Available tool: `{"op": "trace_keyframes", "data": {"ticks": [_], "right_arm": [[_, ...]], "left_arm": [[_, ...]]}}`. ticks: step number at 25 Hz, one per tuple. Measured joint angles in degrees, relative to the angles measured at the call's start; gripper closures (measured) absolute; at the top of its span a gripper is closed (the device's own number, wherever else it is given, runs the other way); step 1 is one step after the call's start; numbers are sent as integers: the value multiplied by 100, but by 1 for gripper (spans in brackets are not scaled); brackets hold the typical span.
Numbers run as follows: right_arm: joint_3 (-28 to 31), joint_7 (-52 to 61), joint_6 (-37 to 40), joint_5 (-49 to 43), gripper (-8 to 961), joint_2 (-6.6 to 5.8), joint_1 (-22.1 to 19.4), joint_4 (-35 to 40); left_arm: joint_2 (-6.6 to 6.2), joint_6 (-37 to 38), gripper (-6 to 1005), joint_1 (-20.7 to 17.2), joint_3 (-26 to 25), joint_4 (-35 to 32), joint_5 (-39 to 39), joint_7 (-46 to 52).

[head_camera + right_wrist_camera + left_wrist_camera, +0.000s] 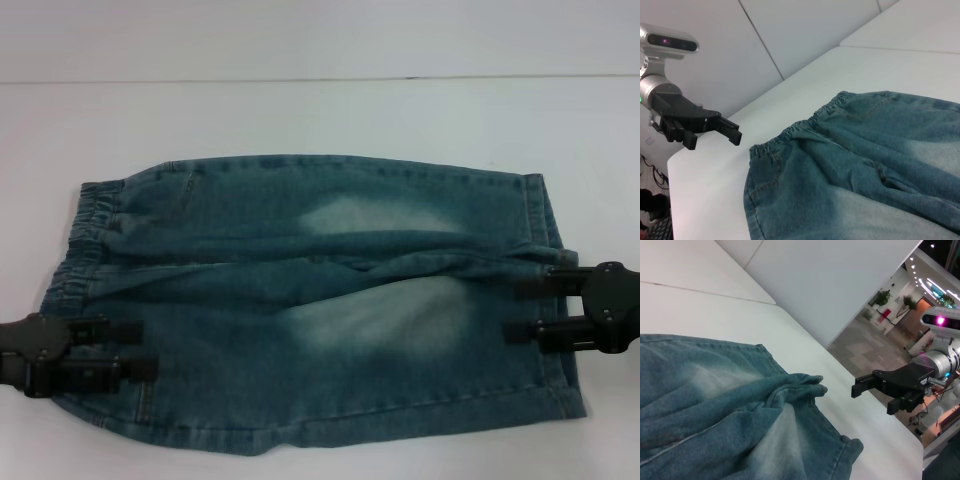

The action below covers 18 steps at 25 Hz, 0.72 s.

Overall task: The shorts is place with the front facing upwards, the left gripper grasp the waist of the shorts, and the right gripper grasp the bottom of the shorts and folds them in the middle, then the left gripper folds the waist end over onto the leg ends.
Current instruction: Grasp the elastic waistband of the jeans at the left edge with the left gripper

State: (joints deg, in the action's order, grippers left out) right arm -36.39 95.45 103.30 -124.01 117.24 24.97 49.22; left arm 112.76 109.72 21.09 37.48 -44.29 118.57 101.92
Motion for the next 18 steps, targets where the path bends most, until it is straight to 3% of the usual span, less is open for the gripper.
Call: {"op": "trace_keyframes", "data": {"ticks": [11, 18], "right_arm": [[0, 0, 6, 0, 134, 8, 23, 0], [0, -7, -24, 1, 134, 11, 51, 0]], "left_arm": [[-32, -35, 142, -7, -35, -48, 95, 109], [-272, -56, 144, -144, -659, -259, 568, 275]]}}
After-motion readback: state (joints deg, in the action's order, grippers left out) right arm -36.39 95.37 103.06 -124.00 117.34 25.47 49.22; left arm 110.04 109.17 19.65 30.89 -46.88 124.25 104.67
